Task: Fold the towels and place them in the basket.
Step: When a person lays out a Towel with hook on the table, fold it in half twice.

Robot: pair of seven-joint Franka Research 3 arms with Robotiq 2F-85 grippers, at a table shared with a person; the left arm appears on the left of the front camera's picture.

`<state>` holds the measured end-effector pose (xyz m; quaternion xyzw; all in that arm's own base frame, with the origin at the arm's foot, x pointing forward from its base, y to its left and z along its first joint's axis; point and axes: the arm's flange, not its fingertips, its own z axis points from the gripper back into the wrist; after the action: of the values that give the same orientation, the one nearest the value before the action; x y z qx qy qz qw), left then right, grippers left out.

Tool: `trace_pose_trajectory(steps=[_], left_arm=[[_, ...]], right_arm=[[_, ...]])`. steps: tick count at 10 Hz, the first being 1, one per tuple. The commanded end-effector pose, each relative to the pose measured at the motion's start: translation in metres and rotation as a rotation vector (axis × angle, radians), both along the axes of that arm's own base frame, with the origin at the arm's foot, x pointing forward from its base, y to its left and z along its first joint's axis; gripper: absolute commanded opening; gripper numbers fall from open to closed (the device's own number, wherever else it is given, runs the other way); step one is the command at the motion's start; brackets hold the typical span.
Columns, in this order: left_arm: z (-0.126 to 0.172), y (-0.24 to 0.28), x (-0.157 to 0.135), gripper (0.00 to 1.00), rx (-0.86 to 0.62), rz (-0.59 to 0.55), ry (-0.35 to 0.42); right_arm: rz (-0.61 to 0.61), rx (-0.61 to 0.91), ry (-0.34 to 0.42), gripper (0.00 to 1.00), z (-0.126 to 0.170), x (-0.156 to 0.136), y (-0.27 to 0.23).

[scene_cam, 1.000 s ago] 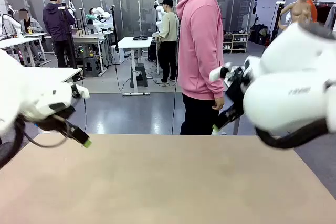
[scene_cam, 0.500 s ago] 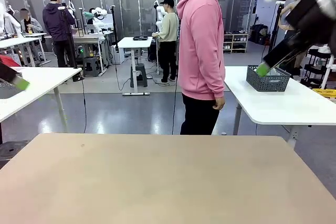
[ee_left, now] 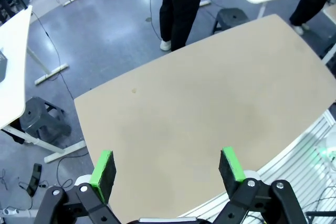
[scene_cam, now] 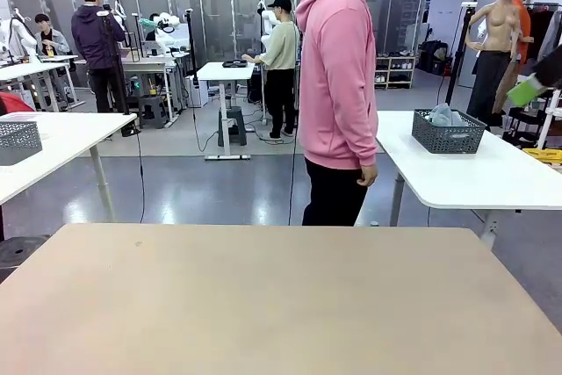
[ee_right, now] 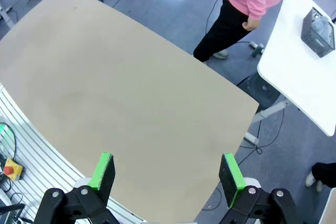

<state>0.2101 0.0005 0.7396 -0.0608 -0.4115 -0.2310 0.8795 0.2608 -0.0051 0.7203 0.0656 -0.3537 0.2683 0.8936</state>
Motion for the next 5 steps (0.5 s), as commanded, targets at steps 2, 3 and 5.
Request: trace_pose_trajectory(steps=[2,3,5], left_arm=[[0.02,0.007,0.007,1.0,0.0,0.018,0.032],[0.022,0.006,0.009,1.0,0.0,0.017,0.034],[0.018,0.005,0.015,1.0,0.003,0.018,0.046]], right_arm=[[-0.021,0.046,-0.022,1.0,-0.008,-0.014,-0.023],[-0.025,0.055,-0.028,1.0,-0.009,-0.016,-0.025],[-0.035,0.053,-0.023,1.0,-0.011,-0.016,-0.025]])
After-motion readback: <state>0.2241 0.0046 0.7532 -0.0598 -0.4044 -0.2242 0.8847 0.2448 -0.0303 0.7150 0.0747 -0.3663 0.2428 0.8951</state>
